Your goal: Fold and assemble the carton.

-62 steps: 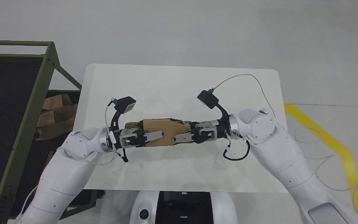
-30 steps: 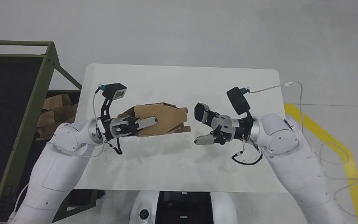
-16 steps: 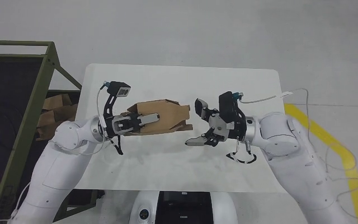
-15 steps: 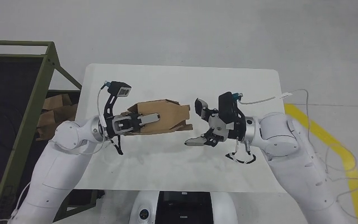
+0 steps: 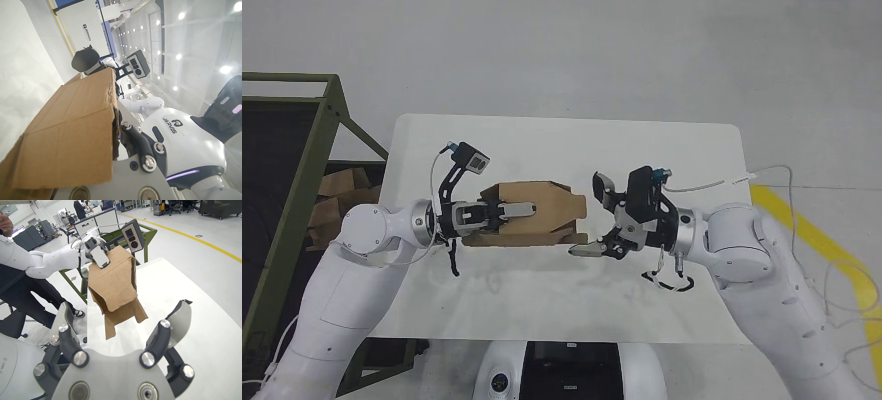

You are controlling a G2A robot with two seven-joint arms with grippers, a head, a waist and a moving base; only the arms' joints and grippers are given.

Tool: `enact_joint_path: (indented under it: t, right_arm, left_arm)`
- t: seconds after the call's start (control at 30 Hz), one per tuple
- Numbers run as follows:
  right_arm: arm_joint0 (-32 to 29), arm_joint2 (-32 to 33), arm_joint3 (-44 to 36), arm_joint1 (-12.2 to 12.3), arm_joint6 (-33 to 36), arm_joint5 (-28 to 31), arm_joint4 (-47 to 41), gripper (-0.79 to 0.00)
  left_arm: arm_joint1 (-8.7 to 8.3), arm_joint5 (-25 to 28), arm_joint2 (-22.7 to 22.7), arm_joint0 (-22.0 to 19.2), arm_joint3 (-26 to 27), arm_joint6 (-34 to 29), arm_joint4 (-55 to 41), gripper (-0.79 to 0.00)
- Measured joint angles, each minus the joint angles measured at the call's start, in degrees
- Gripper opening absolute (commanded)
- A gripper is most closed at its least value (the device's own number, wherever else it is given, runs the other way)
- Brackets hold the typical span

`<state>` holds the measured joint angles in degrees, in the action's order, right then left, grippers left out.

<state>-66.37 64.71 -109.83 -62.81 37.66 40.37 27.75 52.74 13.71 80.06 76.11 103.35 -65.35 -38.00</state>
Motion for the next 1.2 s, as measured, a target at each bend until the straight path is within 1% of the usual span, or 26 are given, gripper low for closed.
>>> enact_joint_path:
  t: [0.2, 0.33, 0.47, 0.67, 0.87, 0.97, 1.1, 1.2]
  right_arm:
    - [-0.09, -0.04, 0.41, 0.03, -0.22, -0.21, -0.94, 0.000]
    - [-0.31, -0.11, 0.21, 0.02, -0.66, -0.57, -0.55, 0.000]
    - [-0.65, -0.14, -0.71, -0.02, -3.14, -0.93, 2.18, 0.000]
    - [-1.70, 0.63, -2.63, 0.09, -6.31, -1.45, 7.05, 0.000]
    - [-2.34, 0.14, -3.96, 0.14, -7.24, -2.06, 9.75, -0.003]
    - [-2.21, -0.24, -4.23, 0.13, -7.21, -2.52, 10.42, -0.037]
    - [-2.07, -0.45, -4.40, 0.12, -7.66, -2.90, 11.24, -0.111]
    - [-2.19, -0.41, -4.55, 0.14, -8.34, -3.20, 11.86, -0.132]
  left_arm:
    - [0.00, 0.08, 0.00, 0.03, 0.01, 0.01, -0.02, -0.785]
    - [0.15, -0.80, 0.01, 0.22, 1.02, 1.70, -1.26, -0.785]
    - [0.20, -3.10, 0.57, -0.10, 1.26, 1.04, -4.16, -0.785]
    - [0.11, -7.39, 0.89, -0.81, 0.74, -1.22, -5.72, -0.785]
    - [0.19, -9.41, 0.41, -1.39, 0.73, -2.06, -5.95, -0.785]
    - [0.25, -9.92, 0.15, -1.63, 0.82, -2.28, -5.93, -0.785]
    - [0.31, -10.10, -0.11, -1.74, 0.87, -2.60, -5.75, -0.785]
    - [0.36, -10.12, -0.17, -1.77, 0.87, -2.73, -5.72, -0.785]
